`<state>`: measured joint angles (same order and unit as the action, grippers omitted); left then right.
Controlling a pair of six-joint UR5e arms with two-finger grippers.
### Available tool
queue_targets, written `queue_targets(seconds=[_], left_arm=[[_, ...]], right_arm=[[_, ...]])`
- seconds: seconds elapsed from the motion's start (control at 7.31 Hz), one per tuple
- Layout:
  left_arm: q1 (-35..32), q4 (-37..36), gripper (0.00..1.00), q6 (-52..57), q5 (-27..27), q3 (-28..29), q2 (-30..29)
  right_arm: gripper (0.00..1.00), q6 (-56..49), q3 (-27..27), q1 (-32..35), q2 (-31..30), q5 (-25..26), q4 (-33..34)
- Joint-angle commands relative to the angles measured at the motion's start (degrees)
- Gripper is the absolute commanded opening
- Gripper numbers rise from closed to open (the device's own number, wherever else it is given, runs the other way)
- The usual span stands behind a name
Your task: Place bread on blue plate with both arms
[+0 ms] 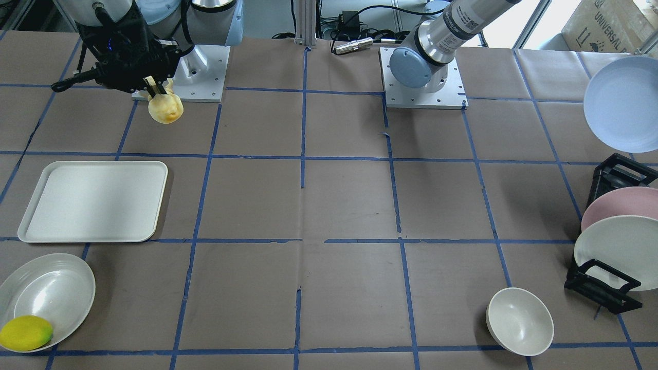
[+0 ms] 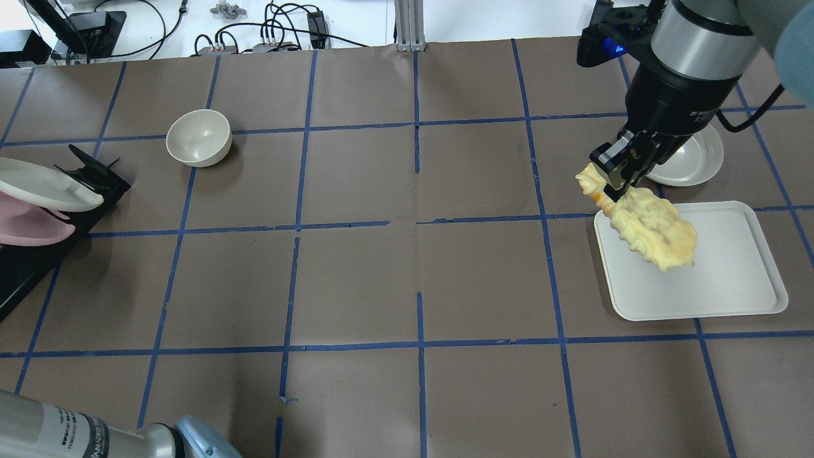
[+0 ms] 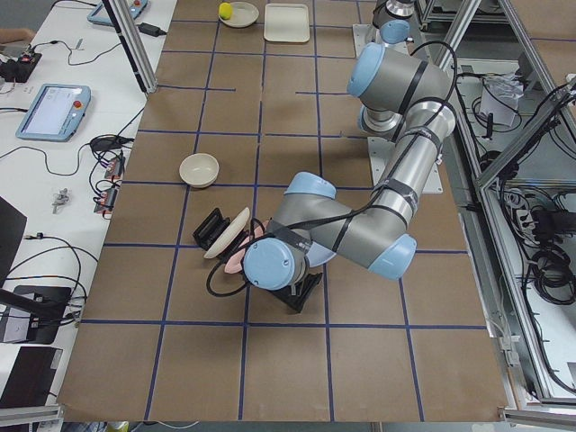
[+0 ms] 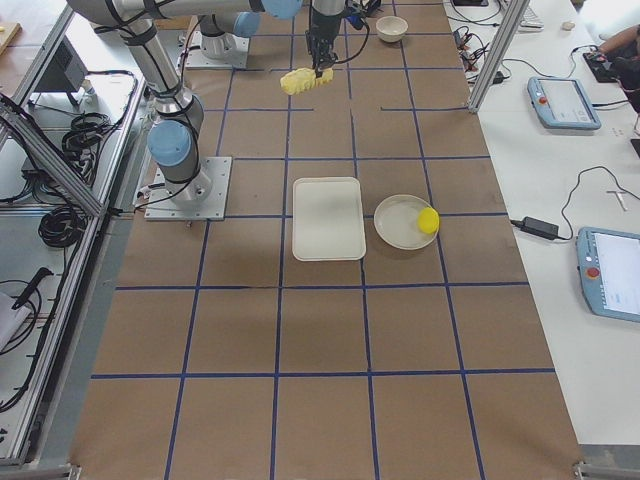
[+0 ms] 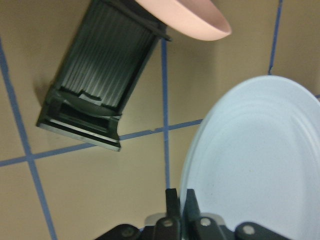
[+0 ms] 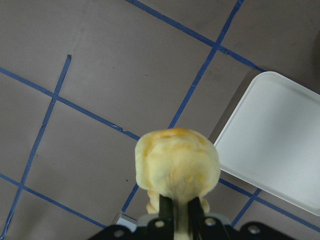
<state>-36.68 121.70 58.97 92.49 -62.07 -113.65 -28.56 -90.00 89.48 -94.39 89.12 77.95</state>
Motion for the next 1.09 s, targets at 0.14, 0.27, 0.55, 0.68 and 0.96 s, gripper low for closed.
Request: queue_targets(seconds=[0.14,0.27,0.55,0.68,0.96], left_arm=[[-15.75,-3.73,0.11,-16.10,-9.54,-18.29,8.79],[-21.36,-12.97,0.11,-20.16,-12.13,-23.74,8.10],[-33.06,-30.99,0.12,-33.55,-17.15,-33.34,7.13],[-37.11,-33.69,0.12,-38.44,-21.52,-34.07,6.52],[-45.12,-35.11,0.12,-47.42,-26.53,-35.04,6.34]], right_arm=[[0.21,-0.01,0.00,-0.01,-0.01,0.09,0.01],[0.21,-0.01,0.00,-0.01,-0.01,0.00,0.01],[0.21,-0.01,0.00,-0.01,-0.01,0.09,-0.08],[0.22,-0.27,0.00,-0.19,0.08,0.18,-0.08],[0.22,-0.27,0.00,-0.27,0.17,0.53,-0.08]])
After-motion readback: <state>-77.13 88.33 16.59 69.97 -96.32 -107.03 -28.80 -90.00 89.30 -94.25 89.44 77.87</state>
